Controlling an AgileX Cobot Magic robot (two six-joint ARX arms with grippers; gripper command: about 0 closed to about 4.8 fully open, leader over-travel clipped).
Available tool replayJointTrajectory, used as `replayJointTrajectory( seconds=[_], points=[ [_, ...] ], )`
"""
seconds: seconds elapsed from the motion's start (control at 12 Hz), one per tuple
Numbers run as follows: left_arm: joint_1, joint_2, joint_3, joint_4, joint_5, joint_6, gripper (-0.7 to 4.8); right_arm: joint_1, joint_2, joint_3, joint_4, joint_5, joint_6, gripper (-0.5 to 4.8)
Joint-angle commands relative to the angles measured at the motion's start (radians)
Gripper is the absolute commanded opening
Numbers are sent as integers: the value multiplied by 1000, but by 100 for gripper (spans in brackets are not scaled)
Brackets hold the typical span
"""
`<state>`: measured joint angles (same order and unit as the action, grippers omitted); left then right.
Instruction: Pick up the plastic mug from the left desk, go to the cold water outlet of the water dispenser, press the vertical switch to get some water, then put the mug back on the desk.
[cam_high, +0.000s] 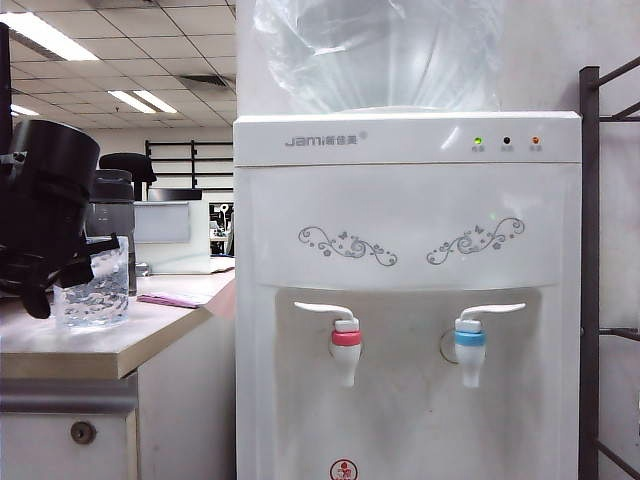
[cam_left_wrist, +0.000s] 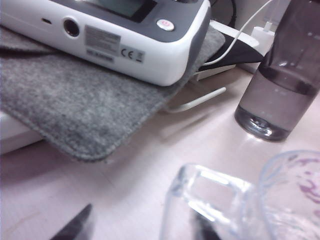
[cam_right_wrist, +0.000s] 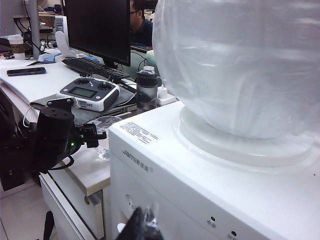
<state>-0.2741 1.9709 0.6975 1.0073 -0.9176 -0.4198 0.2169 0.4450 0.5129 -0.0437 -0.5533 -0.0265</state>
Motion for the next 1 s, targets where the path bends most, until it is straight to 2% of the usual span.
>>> replayJointTrajectory(
  seconds=[0.08, 0.17, 0.5, 0.92, 1.0],
  points=[
    [0, -6, 4, 24, -4, 2, 404, 1, -1, 3, 10, -3, 0, -1],
    [-1, -7, 4, 31, -6, 31, 406, 1, -1, 3, 10, -3, 0, -1],
    [-30, -12, -3, 39, -30, 35, 405, 1, -1, 3, 10, -3, 0, -1],
    [-56, -109, -121, 42, -29, 54, 404, 1, -1, 3, 10, -3, 0, -1],
    [-90, -178, -165, 42, -46, 53, 369, 1, -1, 3, 10, -3, 0, -1]
  ],
)
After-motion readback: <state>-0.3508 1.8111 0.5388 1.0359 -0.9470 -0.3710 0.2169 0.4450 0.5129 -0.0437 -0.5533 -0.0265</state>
